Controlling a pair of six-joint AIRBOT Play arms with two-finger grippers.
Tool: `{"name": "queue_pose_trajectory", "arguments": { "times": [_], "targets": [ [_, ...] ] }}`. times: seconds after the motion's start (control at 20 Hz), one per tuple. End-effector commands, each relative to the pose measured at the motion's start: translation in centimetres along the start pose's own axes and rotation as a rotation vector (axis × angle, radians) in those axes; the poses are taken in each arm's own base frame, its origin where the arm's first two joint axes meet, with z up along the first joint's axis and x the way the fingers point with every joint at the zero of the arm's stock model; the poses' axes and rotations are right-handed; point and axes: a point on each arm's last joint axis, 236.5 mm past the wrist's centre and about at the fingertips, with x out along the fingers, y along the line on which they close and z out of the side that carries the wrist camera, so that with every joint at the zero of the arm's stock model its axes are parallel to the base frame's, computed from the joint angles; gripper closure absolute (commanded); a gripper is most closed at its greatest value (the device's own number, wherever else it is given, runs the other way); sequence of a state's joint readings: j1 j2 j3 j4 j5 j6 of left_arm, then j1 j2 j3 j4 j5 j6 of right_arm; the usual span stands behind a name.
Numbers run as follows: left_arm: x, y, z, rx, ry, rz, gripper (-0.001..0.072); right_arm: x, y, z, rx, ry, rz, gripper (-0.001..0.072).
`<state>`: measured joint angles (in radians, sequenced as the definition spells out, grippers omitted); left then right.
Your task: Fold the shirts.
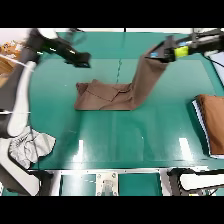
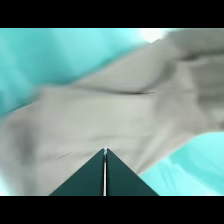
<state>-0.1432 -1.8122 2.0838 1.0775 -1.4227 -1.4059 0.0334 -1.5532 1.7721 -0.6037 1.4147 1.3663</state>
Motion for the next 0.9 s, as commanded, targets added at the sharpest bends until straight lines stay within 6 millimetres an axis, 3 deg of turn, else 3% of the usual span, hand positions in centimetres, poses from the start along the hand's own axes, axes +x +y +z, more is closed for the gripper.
{"name": "queue_pose_trajectory", "arguments": {
  "times": [0.0,0.2,0.25,0.3,0.35,0.4,0.5,0.55,0.6,0.65,0.85],
  "targets": [
    [-7.1,6.1,-0.2,-0.076,-0.060,0.113,0.0688,8.7,3.7,1.0,-0.011,-0.055,0.048,0.0699],
    [-9.4,9.5,-1.6,-0.111,-0.043,0.142,0.0688,24.1,4.7,-1.8,0.043,-0.089,0.081,0.0699],
    [-9.7,10.0,-1.8,-0.108,-0.042,0.147,0.0688,27.9,4.7,-2.3,0.052,-0.146,0.082,0.0599],
    [-10.0,10.5,-1.9,-0.117,-0.046,0.151,0.0688,30.8,4.4,-2.8,0.094,-0.197,0.081,0.0291],
    [-10.2,10.9,-2.0,-0.122,-0.047,0.157,0.0688,33.2,4.1,-3.8,0.143,-0.216,0.084,0.0113],
    [-10.2,11.0,-2.0,-0.120,-0.049,0.158,0.0688,34.6,3.8,-5.1,0.159,-0.183,0.088,0.0114],
    [-10.2,11.0,-2.0,-0.099,-0.046,0.160,0.0688,34.2,3.3,-7.1,0.138,-0.066,0.103,0.0132],
    [-10.2,11.0,-2.0,-0.099,-0.047,0.160,0.0688,33.1,2.7,-7.1,0.143,-0.018,0.115,0.0269],
    [-10.3,11.1,-1.9,-0.100,-0.050,0.161,0.0688,31.6,1.7,-6.6,0.151,0.016,0.123,0.0520],
    [-10.3,11.1,-1.8,-0.099,-0.054,0.162,0.0688,29.8,0.3,-5.8,0.168,0.039,0.130,0.0697],
    [-10.3,11.1,-1.7,-0.099,-0.059,0.164,0.0688,21.1,-5.8,-3.3,0.223,0.104,0.123,0.0701]
  ]
}}
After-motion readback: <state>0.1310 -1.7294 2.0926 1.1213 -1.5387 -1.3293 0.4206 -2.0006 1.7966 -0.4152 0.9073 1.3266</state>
